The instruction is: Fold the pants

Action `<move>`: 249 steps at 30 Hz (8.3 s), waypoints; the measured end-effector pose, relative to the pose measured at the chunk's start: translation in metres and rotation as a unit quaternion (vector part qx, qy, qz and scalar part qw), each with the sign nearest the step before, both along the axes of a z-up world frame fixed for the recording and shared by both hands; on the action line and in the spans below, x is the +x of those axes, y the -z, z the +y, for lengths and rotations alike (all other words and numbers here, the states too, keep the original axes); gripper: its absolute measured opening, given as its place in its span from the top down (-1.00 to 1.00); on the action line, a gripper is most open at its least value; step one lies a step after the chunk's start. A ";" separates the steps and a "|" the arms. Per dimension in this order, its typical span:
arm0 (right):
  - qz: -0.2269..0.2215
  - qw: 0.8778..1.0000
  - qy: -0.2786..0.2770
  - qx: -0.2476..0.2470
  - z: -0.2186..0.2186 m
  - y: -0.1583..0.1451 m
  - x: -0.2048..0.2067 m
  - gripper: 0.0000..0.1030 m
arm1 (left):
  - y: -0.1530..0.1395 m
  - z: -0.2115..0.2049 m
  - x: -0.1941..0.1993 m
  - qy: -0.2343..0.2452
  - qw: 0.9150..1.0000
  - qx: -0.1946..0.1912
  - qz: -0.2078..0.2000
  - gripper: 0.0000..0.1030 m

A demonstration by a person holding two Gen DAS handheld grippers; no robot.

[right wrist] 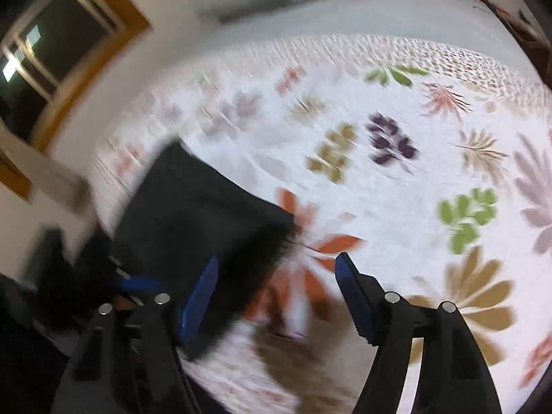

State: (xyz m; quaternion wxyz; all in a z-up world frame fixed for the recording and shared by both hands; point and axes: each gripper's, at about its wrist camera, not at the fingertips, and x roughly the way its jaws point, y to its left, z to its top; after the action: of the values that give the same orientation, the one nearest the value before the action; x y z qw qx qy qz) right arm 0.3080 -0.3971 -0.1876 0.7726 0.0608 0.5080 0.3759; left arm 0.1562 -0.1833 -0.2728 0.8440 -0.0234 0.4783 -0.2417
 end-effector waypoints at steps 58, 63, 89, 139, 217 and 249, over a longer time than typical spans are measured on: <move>0.204 0.872 0.311 0.319 0.006 0.114 -0.030 -0.49 | 0.049 0.290 0.084 -0.207 0.902 -0.329 0.186 -0.77; 0.205 0.880 0.290 0.315 -0.007 0.102 -0.035 -0.69 | 0.065 0.305 0.107 -0.188 0.901 -0.322 0.220 -0.77; 0.299 0.908 0.191 0.223 -0.029 0.144 -0.060 -0.94 | 0.125 0.260 0.164 -0.042 0.903 -0.269 0.334 -0.87; 0.301 0.918 0.128 0.225 0.061 0.127 -0.036 0.24 | 0.113 0.248 0.153 -0.043 0.908 -0.289 0.301 0.38; 0.199 0.961 0.172 0.087 0.178 0.107 0.163 -0.45 | 0.069 0.388 0.301 -0.185 0.962 -0.103 0.173 -0.31; 0.056 0.960 0.267 0.055 0.155 -0.040 -0.109 -0.93 | -0.109 0.341 0.041 -0.230 0.971 -0.060 -0.027 -0.94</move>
State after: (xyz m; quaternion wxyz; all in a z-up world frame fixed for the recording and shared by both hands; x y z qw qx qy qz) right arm 0.1994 -0.2419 -0.1480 0.8105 0.2574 0.4947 0.1791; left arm 0.1969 0.1581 -0.1637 0.8864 -0.1773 0.4219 -0.0698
